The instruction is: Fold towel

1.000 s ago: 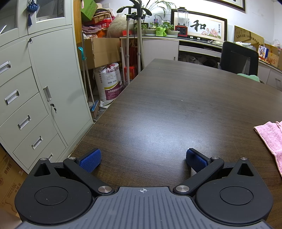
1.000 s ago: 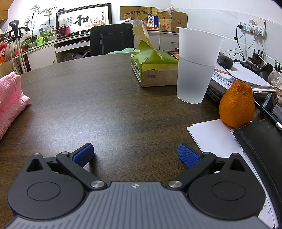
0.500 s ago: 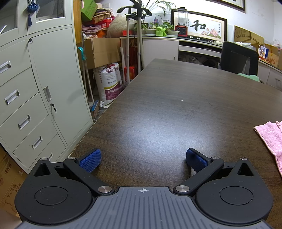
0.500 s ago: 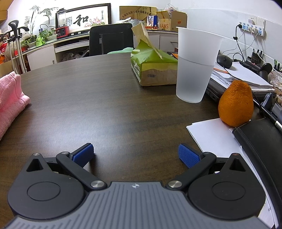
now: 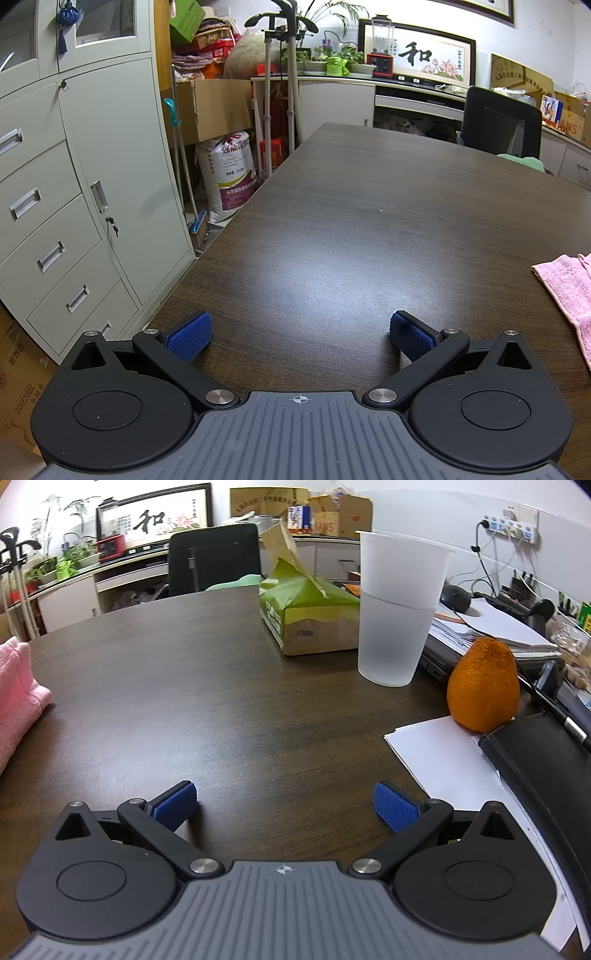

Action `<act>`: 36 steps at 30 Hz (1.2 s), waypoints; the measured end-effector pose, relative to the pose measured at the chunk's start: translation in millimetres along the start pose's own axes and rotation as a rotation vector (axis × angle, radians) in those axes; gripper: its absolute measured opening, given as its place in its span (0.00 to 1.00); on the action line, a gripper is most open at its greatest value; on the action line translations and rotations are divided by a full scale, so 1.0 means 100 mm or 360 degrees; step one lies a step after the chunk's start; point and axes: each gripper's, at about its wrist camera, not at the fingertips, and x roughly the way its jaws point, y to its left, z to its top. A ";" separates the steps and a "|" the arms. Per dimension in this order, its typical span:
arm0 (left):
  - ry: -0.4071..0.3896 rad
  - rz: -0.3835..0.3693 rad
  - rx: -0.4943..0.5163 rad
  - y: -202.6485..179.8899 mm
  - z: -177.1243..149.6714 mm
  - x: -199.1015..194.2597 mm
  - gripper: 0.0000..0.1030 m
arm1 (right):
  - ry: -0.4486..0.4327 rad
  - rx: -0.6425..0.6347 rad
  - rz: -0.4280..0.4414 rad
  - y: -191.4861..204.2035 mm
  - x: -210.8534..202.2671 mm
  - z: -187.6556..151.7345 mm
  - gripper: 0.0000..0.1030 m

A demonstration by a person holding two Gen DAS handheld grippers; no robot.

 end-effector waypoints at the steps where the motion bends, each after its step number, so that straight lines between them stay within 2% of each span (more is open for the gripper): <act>1: 0.0000 0.0000 0.0000 0.00 0.00 0.00 1.00 | 0.0001 0.0009 -0.0012 0.02 0.00 0.00 1.00; 5: 0.0000 0.0000 0.0000 0.00 0.00 0.00 1.00 | 0.0002 0.0049 -0.0037 0.13 0.00 0.01 1.00; 15: 0.0000 0.0001 0.0000 0.00 0.00 0.00 1.00 | -0.0141 -0.0046 0.0088 0.56 -0.25 0.13 1.00; 22: 0.0000 0.0004 -0.0001 0.00 -0.01 -0.01 1.00 | -0.0183 -0.0026 0.0076 0.64 -0.27 0.27 1.00; 29: -0.0001 0.0006 -0.0004 -0.01 -0.01 -0.02 1.00 | -0.0221 -0.0053 0.0138 0.80 -0.31 0.43 1.00; 36: -0.0003 0.0011 -0.0004 -0.03 -0.02 -0.04 1.00 | -0.0264 -0.0093 0.0276 1.09 -0.29 0.50 1.00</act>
